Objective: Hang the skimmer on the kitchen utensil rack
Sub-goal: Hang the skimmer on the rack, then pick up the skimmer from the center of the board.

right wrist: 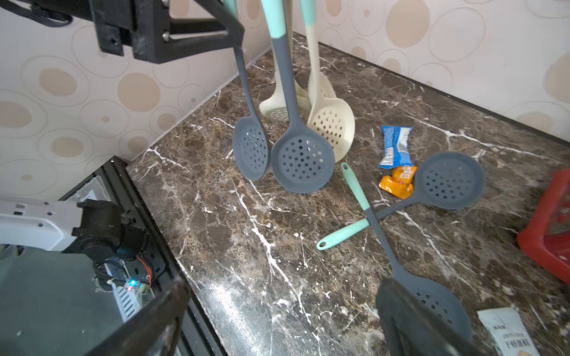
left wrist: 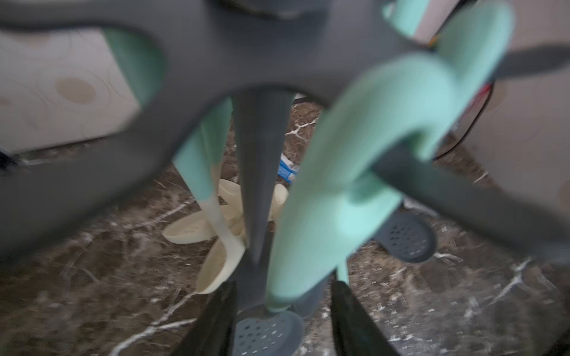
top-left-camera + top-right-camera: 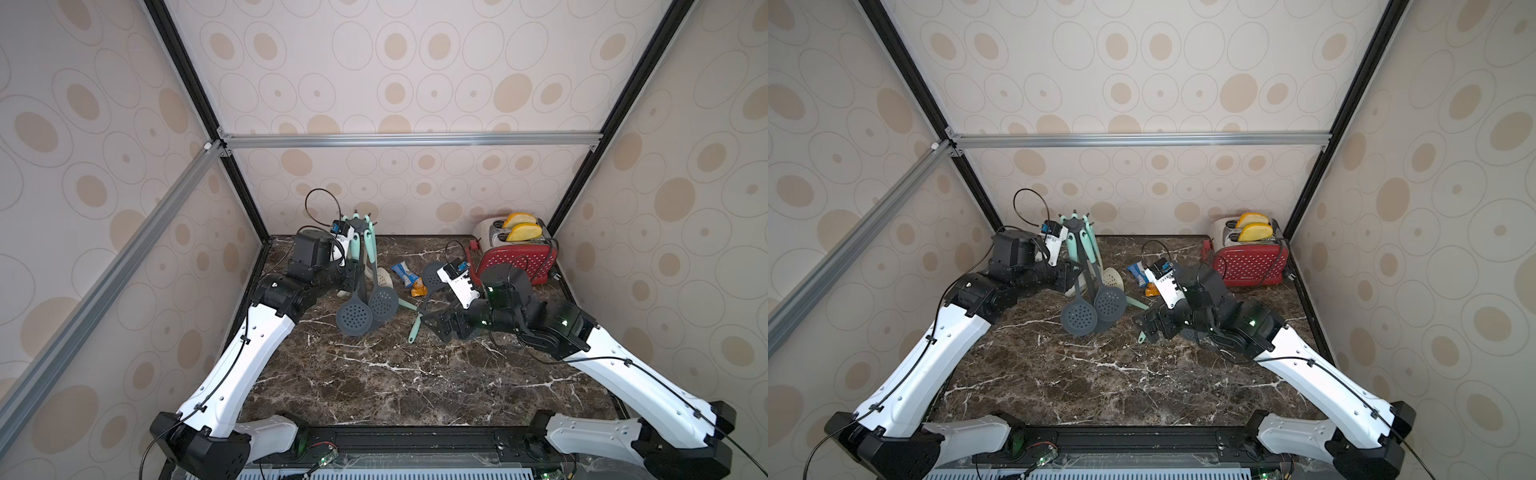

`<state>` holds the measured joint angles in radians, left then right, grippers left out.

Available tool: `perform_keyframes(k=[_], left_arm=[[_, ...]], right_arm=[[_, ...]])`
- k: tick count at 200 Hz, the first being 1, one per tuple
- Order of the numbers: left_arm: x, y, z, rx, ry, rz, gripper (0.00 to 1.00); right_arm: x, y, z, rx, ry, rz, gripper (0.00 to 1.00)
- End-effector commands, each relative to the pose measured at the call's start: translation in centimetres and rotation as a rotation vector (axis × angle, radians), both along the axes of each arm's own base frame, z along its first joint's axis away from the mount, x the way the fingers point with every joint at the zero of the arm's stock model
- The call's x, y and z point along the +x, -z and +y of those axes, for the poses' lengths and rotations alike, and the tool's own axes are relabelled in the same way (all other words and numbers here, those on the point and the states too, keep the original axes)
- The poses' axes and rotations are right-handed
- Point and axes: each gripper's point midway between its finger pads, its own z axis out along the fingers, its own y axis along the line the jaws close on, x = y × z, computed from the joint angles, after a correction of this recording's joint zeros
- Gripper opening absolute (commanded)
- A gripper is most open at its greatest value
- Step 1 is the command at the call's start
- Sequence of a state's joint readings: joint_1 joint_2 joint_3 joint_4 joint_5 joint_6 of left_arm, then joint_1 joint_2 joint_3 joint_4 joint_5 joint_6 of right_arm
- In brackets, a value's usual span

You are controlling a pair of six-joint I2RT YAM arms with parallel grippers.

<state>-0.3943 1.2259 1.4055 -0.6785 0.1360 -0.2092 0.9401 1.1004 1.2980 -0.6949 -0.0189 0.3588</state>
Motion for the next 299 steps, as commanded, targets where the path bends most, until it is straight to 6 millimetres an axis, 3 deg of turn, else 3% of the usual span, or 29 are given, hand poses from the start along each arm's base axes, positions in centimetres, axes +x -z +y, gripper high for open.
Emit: perform_keyframes(k=[1, 24, 61, 71, 105, 151, 182, 199, 214, 238, 261, 299], left_arm=[[-1.6, -3.3, 1.3, -0.019, -0.019, -0.085, 0.72], [-4.1, -4.1, 2.3, -0.049, -0.031, -0.103, 0.82], [-8.9, -1.3, 5.4, -0.005, -0.096, -0.036, 0.93], [-10.1, -0.1, 6.1, 0.003, -0.113, -0.005, 0.99], [-12.9, 4.6, 7.6, 0.026, -0.167, 0.137, 0.99], [-14.1, 8.3, 7.6, 0.025, -0.219, 0.331, 0.99], [-14.6, 8.2, 7.3, -0.115, -0.280, 0.318, 0.99], [-14.8, 7.6, 5.8, -0.254, -0.229, 0.273, 0.99], [-14.9, 7.2, 3.6, -0.373, -0.129, 0.252, 0.99], [-14.5, 7.7, 2.3, -0.515, -0.134, 0.279, 0.99], [-14.5, 8.5, 2.6, -0.467, -0.147, 0.304, 0.99], [-14.9, 7.9, 4.0, -0.352, -0.154, 0.267, 0.99]], right_arm=[[1.0, 1.0, -2.6, -0.059, 0.131, -0.018, 1.00], [1.2, 3.1, -4.4, -0.173, 0.176, 0.026, 1.00], [1.3, 8.6, -6.7, -0.358, 0.169, 0.253, 1.00], [1.3, 10.0, -6.7, -0.378, 0.143, 0.315, 1.00], [2.4, 13.5, -4.4, -0.415, 0.011, 0.435, 0.97], [7.2, 17.8, -0.8, -0.470, -0.096, 0.428, 0.87], [10.7, 20.0, -0.1, -0.455, -0.089, 0.455, 0.81], [12.0, 21.3, 0.1, -0.453, -0.096, 0.457, 0.79], [12.8, 22.9, 0.0, -0.466, -0.110, 0.482, 0.76], [13.5, 25.0, -0.4, -0.521, -0.134, 0.507, 0.75], [14.1, 26.2, -0.2, -0.532, -0.138, 0.529, 0.74], [14.5, 28.0, 0.1, -0.548, -0.140, 0.569, 0.72]])
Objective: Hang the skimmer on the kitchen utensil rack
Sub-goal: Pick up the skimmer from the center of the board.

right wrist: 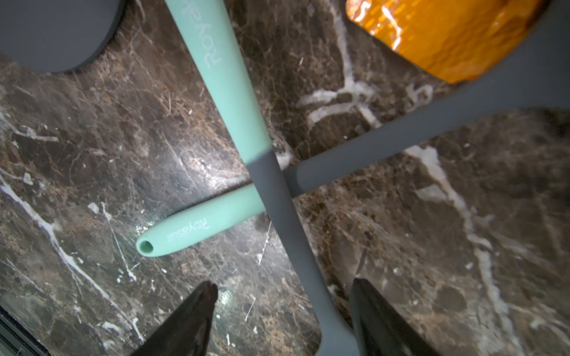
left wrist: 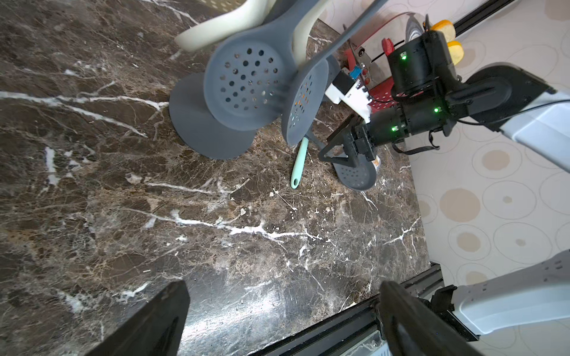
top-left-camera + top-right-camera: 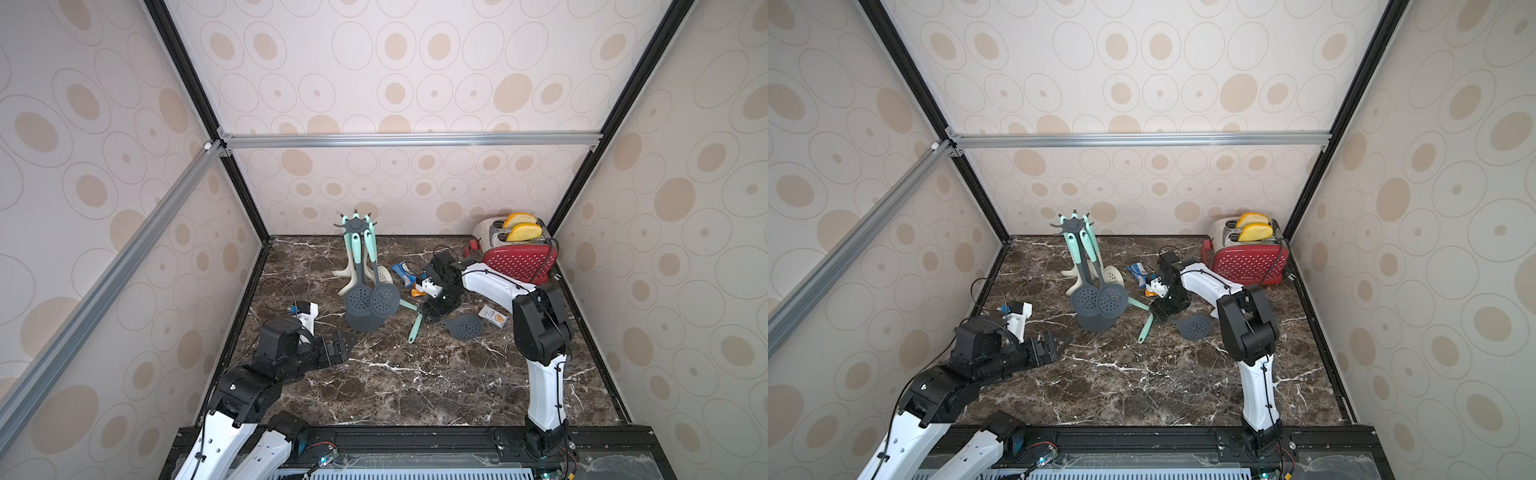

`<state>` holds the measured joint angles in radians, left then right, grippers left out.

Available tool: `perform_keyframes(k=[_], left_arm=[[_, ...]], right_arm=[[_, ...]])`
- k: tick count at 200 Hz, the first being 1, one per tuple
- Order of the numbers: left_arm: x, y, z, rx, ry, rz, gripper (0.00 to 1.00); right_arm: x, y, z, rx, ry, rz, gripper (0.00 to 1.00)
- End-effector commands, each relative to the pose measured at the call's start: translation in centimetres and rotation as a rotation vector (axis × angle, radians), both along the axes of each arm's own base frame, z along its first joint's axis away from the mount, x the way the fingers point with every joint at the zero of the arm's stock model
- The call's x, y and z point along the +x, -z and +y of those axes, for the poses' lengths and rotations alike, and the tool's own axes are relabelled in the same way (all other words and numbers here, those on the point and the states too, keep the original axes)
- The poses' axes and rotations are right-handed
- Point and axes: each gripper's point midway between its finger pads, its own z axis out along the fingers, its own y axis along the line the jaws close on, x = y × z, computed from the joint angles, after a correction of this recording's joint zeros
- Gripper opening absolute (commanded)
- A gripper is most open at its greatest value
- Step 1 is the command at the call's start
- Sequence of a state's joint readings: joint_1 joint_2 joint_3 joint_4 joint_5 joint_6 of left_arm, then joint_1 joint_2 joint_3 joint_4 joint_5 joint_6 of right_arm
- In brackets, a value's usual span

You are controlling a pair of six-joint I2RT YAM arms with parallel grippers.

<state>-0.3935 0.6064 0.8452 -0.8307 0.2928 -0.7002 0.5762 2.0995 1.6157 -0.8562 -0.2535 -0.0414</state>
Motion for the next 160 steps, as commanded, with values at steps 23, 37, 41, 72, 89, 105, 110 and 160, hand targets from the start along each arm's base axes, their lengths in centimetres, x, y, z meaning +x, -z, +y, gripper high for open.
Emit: perform_keyframes(k=[23, 37, 41, 72, 89, 105, 110, 160], left_arm=[[-0.2, -2.0, 0.8, 0.072, 0.023, -0.047, 0.99], [-0.2, -1.7, 1.3, 0.108, 0.009, -0.024, 0.99], [-0.2, -1.7, 1.4, 0.118, 0.008, -0.021, 0.99], [-0.2, -1.4, 3.1, 0.219, -0.042, 0.012, 0.99], [0.0, -1.8, 4.3, 0.253, -0.103, 0.002, 0.99], [0.1, -2.7, 5.2, 0.226, -0.178, -0.043, 0.99], [0.2, -3.0, 5.4, 0.211, -0.199, -0.064, 0.99], [-0.6, -4.8, 4.4, 0.186, -0.103, -0.161, 0.99]], right_arm=[[0.3, 1.7, -0.2, -0.048, 0.001, 0.044, 0.67], [0.3, 2.4, -0.4, -0.062, 0.006, 0.055, 0.64], [0.2, 2.5, -0.5, -0.067, 0.006, 0.058, 0.63], [-0.2, 3.3, -0.9, -0.090, 0.021, 0.076, 0.48], [-0.7, 3.1, -1.0, -0.081, 0.025, 0.081, 0.37], [-1.4, 2.4, -0.9, -0.053, 0.031, 0.080, 0.28], [-1.6, 2.0, -0.8, -0.039, 0.032, 0.076, 0.25], [-5.3, -1.4, -1.9, 0.024, 0.115, 0.021, 0.00]])
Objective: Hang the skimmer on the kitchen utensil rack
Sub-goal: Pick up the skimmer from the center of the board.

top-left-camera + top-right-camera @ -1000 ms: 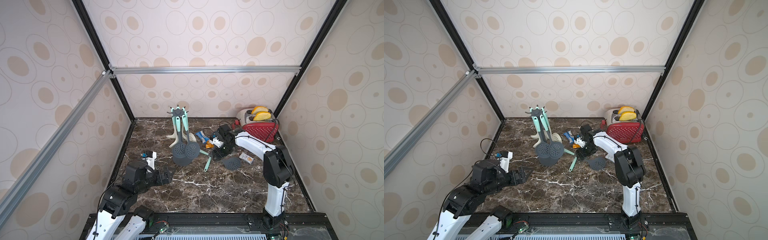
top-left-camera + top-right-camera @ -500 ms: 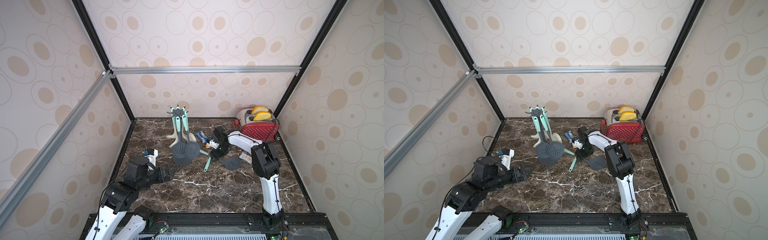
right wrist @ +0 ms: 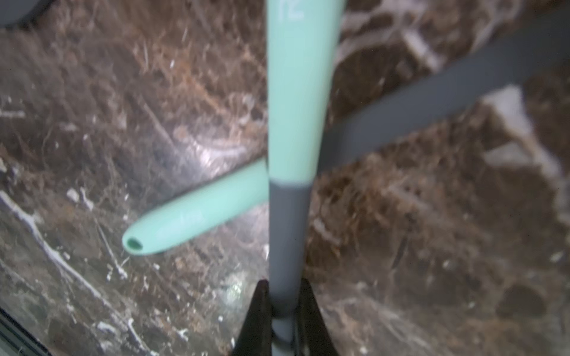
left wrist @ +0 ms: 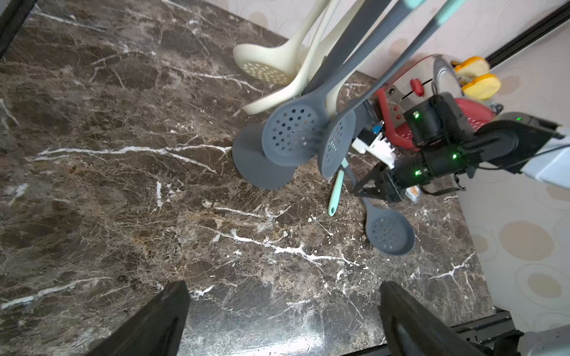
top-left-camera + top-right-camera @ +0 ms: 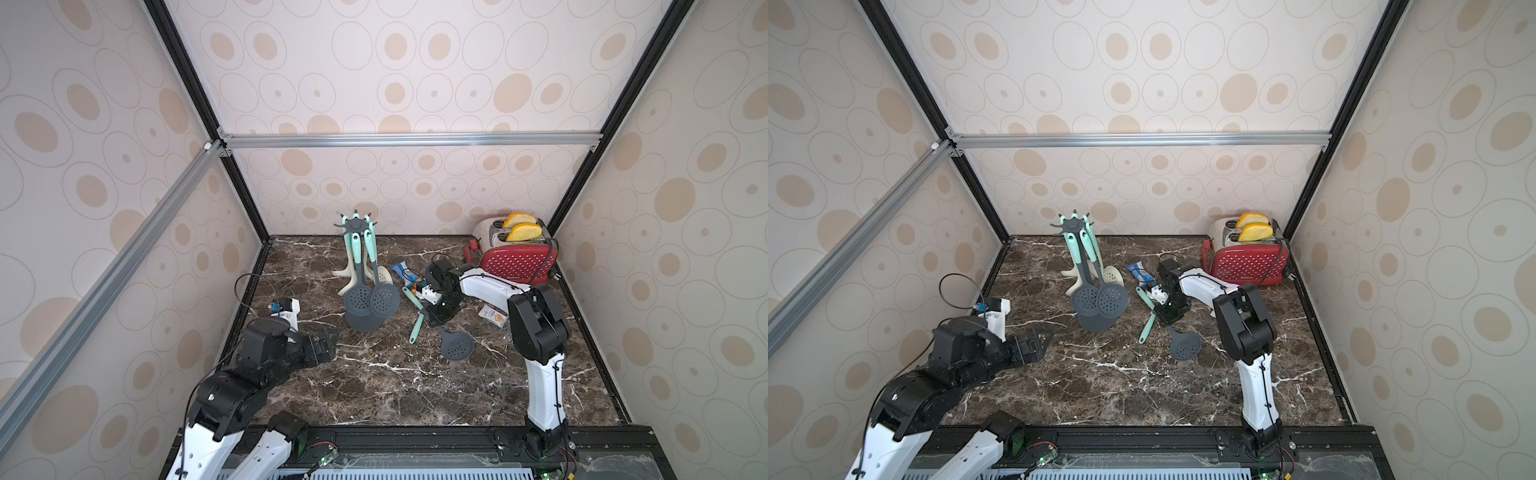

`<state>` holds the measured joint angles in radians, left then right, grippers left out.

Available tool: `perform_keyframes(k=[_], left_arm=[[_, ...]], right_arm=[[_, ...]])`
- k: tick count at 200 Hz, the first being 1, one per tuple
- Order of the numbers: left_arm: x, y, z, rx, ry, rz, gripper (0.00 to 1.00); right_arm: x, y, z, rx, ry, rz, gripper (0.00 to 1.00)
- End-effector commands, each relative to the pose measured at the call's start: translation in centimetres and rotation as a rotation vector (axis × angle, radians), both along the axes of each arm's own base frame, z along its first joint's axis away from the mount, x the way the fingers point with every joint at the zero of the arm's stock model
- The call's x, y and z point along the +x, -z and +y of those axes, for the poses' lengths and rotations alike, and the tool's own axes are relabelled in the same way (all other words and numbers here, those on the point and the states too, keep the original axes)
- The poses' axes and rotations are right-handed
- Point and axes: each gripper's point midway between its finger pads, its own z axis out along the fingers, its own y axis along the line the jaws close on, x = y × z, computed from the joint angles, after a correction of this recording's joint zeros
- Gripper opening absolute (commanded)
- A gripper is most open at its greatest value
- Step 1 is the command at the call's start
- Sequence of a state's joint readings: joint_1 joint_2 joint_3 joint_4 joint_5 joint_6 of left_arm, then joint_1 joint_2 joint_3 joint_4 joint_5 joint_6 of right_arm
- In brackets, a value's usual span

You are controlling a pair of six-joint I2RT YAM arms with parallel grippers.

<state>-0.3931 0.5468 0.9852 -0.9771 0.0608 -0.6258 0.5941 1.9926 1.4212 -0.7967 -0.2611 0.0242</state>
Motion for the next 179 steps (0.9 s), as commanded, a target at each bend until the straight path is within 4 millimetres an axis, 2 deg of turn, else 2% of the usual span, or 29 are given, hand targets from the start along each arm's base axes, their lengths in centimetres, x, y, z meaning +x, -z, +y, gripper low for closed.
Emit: perform_keyframes(k=[1, 21, 41, 76, 96, 116, 136, 179], left_arm=[[0.2, -1.2, -0.3, 0.030, 0.039, -0.025, 0.99], [0.3, -2.8, -0.4, 0.035, 0.060, -0.066, 0.99], [0.5, -4.8, -0.6, 0.028, 0.076, -0.133, 0.98], [1.0, -8.0, -1.5, -0.021, 0.105, -0.198, 0.97], [1.4, -9.7, -1.8, -0.058, 0.100, -0.241, 0.96], [2.0, -10.9, -2.2, -0.078, 0.100, -0.260, 0.93], [2.7, -12.2, -3.0, -0.111, 0.118, -0.290, 0.92], [3.6, -14.7, -5.3, -0.117, 0.198, -0.329, 0.89]], right_arm=[[-1.6, -2.3, -0.5, 0.034, 0.077, -0.029, 0.00], [-2.3, -3.8, -2.4, 0.034, 0.197, -0.110, 0.00], [-2.7, -6.5, -4.2, 0.076, 0.333, -0.213, 0.00], [-4.2, -13.7, -5.7, 0.275, 0.576, -0.401, 0.00], [-5.6, -18.3, -5.8, 0.365, 0.654, -0.540, 0.00], [-7.0, -22.2, -4.9, 0.434, 0.676, -0.629, 0.00], [-8.1, -25.4, -3.0, 0.513, 0.650, -0.691, 0.00], [-9.7, -29.8, 2.2, 0.668, 0.520, -0.708, 0.00]])
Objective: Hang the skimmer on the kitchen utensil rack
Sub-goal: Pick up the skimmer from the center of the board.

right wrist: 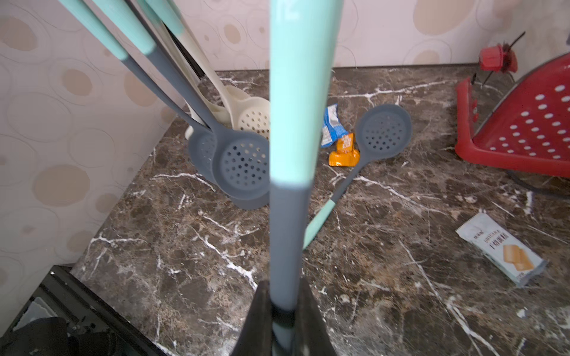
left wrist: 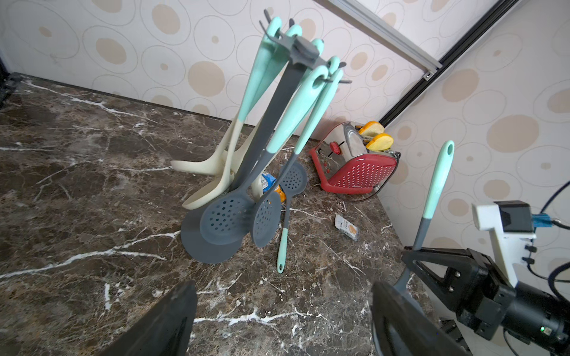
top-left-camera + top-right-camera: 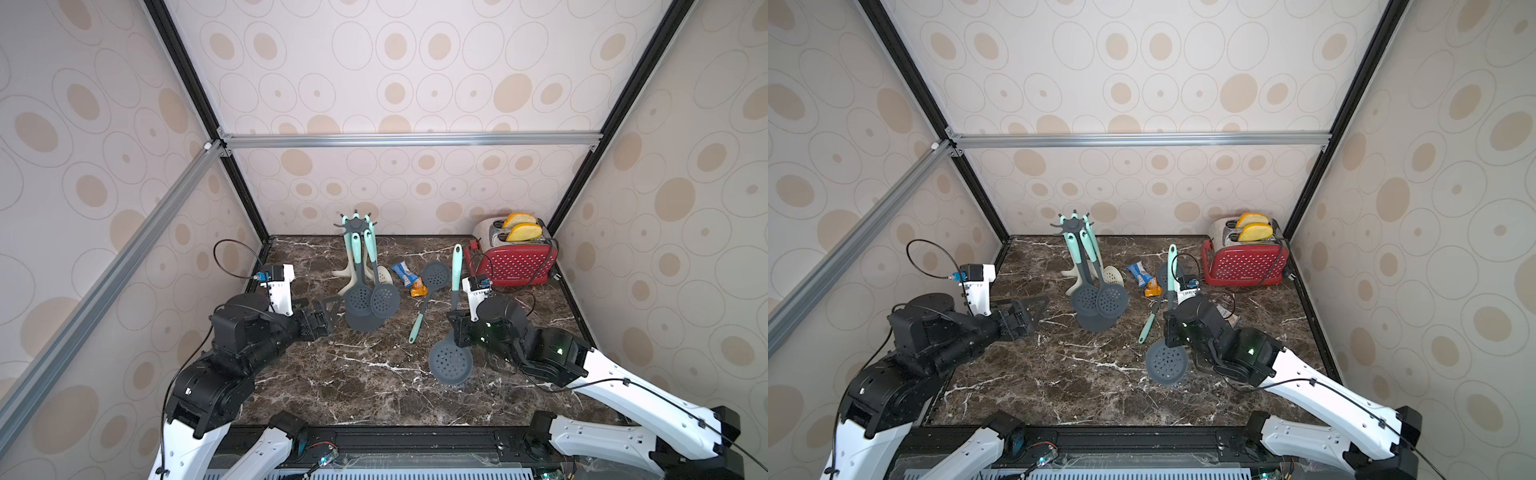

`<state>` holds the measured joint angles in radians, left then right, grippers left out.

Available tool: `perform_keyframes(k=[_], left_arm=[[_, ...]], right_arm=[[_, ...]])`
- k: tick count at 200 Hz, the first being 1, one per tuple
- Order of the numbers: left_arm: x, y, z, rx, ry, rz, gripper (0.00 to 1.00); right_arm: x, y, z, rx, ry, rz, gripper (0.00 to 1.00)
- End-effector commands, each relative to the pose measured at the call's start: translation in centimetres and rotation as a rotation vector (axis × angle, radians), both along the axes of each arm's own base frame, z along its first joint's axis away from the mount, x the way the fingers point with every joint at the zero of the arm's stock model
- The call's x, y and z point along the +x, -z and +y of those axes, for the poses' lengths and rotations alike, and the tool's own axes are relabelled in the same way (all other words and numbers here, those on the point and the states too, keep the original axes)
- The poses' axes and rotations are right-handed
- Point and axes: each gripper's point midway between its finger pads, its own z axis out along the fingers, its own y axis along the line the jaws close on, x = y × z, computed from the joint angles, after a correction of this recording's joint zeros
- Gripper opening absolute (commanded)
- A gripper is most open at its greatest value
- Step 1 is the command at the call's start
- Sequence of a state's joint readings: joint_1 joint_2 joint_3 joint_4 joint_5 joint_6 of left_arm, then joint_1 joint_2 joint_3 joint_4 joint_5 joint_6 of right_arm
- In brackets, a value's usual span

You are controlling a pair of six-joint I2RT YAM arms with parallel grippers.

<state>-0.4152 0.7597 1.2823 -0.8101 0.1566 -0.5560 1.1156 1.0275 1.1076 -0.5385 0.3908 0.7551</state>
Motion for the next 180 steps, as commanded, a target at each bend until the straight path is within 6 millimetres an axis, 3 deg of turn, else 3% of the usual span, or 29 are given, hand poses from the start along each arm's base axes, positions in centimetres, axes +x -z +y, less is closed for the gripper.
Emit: perform_keyframes(k=[1, 40, 87, 180], left_arm=[[0.0, -3.3, -1.5, -0.031, 0.059, -0.092, 0.89], [0.3, -3.4, -5.0, -0.018, 0.154, -0.100, 0.86], [0.7, -3.2, -8.9, 0.045, 0.248, -0.115, 0.83], [2.6, -3.2, -13.8, 0.082, 0.322, -0.151, 0.75]], right_arm=[[0.3, -3.5, 2.0, 0.094, -0.007, -0.074, 0.00], [-0.6, -4.8, 5.7, 0.144, -0.135, -0.076, 0.00], [-1.8, -5.3, 8.3, 0.147, -0.243, -0.066, 0.00], [-2.9, -5.9, 10.0, 0.150, -0.312, -0.061, 0.00]])
